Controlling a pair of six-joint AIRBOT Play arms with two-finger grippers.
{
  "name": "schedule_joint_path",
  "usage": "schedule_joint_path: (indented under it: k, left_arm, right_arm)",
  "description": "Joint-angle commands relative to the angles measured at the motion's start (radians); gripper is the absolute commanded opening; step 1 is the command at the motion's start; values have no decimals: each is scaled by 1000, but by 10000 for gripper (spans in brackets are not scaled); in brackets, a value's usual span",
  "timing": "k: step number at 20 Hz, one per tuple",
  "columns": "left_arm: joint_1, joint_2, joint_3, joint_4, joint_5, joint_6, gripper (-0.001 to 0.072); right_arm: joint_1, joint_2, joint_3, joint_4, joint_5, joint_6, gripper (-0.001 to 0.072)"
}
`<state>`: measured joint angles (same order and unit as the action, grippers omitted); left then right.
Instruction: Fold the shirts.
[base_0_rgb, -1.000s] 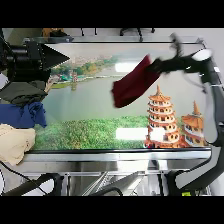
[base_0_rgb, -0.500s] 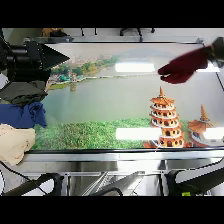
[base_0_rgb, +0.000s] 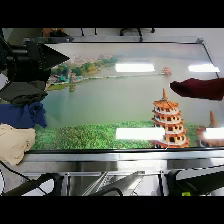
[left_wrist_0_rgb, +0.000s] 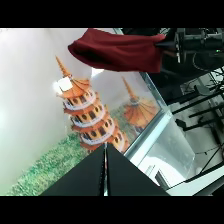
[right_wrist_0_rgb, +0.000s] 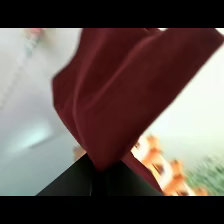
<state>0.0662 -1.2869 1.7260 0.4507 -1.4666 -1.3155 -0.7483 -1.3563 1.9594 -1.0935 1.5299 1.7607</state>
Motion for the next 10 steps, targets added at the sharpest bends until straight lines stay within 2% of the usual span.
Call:
schedule_joint_path:
  k: [1, 3, 10]
  left_arm:
    - [-1, 0, 0, 0, -8, 0, 15]
    - [-1, 0, 0, 0, -25, 0, 15]
    - [-1, 0, 0, 0, -53, 0, 15]
  right_arm:
    - [-30, 56, -58, -149, 145, -14, 13]
    - [-42, 123, -180, -173, 114, -9, 13]
    - [-152, 433, -871, -306, -99, 81, 15]
